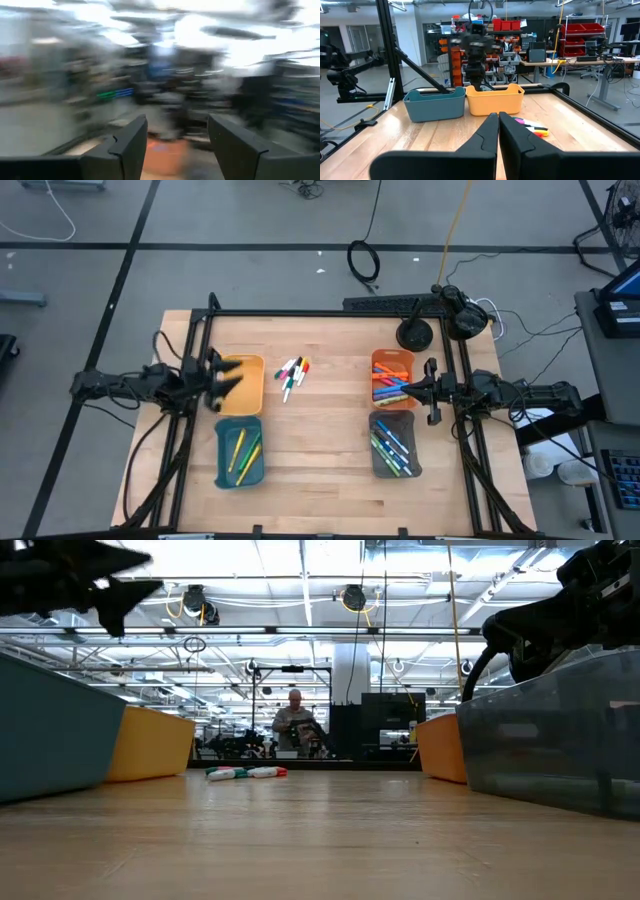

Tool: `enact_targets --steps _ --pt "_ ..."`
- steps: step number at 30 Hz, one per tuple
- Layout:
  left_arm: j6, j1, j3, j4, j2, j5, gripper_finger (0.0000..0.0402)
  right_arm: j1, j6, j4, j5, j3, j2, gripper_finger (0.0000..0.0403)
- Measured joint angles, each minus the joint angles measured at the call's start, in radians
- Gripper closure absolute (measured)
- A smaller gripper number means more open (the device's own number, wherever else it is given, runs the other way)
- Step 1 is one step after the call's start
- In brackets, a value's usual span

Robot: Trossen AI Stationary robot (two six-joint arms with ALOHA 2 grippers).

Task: Pick & Place Markers
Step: Put the bottom dark green mini marker into the yellow bin

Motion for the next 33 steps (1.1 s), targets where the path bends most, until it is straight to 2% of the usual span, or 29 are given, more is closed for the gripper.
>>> enact_targets --steps 2,5,9,11,15,19,22,26,29,33 --pt "0.003 0.001 0.074 -0.089 0.084 -0.144 0.019 0.0 0.0 0.0 0.0 0.0 0.0 0.0399" --pt "-0.026 0.011 0.196 -0.175 0.305 -0.221 0.019 0.0 0.0 0.0 0.0 0.0 0.0 0.0399" --pt "-0.051 0.056 0.414 -0.242 0.626 -0.174 0.019 0.0 0.0 0.0 0.0 0.0 0.0 0.0399" --pt "-0.078 0.084 0.538 -0.339 0.787 -0.136 0.019 0.0 0.0 0.0 0.0 0.0 0.0 0.0399" --pt "-0.106 0.142 0.776 -0.596 1.086 -0.132 0.019 0.0 0.0 0.0 0.0 0.0 0.0 0.0399" --pt "-0.246 0.195 0.95 -0.781 1.303 -0.131 0.019 0.0 0.0 0.0 0.0 0.0 0.0 0.0399" --pt "-0.36 0.223 1.022 -0.859 1.428 -0.118 0.019 0.0 0.0 0.001 0.0 0.0 0.0 0.0399" --pt "-0.503 0.241 1.079 -0.944 1.537 -0.013 0.019 0.0 0.0 0.0 0.0 0.0 0.0 0.0399" --pt "-0.61 0.242 1.094 -1.016 1.591 0.048 0.019 0.0 0.0 0.0 0.0 0.0 0.0 0.0399" --pt "-0.735 0.242 1.096 -1.082 1.625 0.068 0.019 0.0 0.0 0.0 0.0 0.0 0.0 0.0399"
